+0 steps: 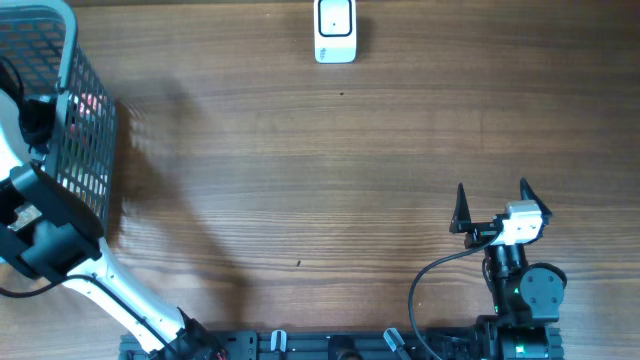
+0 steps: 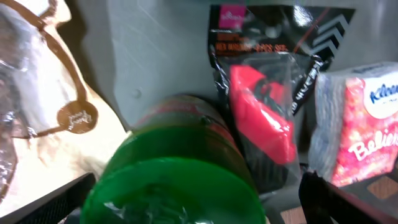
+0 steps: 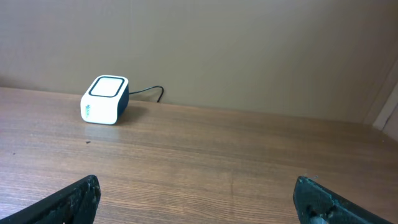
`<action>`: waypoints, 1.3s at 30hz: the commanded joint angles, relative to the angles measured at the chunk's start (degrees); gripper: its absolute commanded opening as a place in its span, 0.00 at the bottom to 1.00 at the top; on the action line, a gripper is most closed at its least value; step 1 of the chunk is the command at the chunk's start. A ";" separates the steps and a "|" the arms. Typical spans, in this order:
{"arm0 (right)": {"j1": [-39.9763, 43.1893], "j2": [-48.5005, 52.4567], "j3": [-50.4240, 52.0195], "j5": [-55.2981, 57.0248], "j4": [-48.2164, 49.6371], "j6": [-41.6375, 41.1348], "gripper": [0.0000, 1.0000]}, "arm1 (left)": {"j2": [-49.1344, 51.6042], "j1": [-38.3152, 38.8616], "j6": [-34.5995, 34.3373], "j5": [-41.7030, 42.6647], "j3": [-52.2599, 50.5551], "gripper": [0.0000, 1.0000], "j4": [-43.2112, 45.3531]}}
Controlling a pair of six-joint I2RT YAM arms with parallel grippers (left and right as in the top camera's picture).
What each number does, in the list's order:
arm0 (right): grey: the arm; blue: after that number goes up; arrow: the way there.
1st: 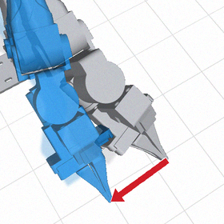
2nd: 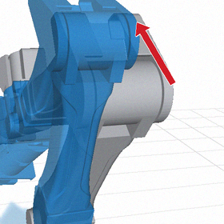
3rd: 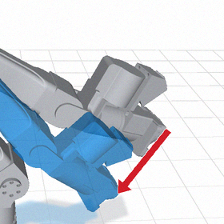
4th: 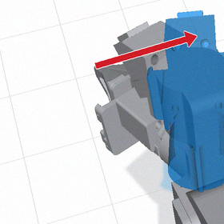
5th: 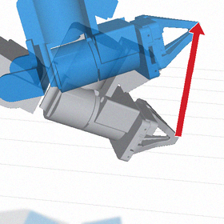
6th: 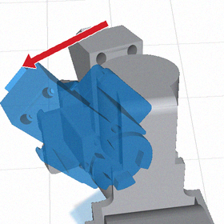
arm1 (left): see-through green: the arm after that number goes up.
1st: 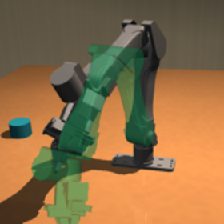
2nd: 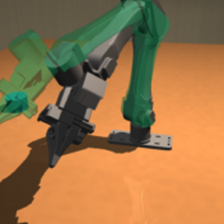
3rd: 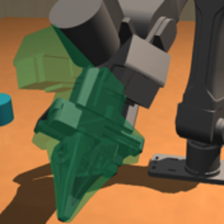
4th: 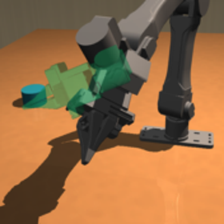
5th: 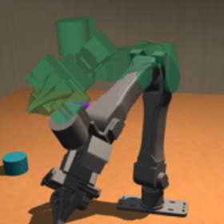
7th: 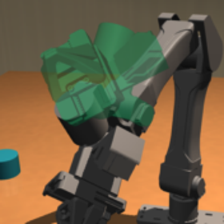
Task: Scan the item barcode
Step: 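Reach the left gripper into the basket toward the green-capped jar, then grasp the green-capped jar by its lid with the left gripper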
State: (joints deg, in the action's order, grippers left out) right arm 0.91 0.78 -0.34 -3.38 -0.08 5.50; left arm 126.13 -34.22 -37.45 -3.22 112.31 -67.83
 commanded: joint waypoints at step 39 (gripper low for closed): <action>-0.39 -0.35 0.04 0.37 0.13 0.52 1.00 | -0.44 -0.07 -0.74 -3.04 -0.55 0.58 -5.14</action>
State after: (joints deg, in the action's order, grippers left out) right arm 0.91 0.78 -0.34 -3.38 -0.08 5.50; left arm 129.03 -34.22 -38.04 -5.34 112.22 -71.61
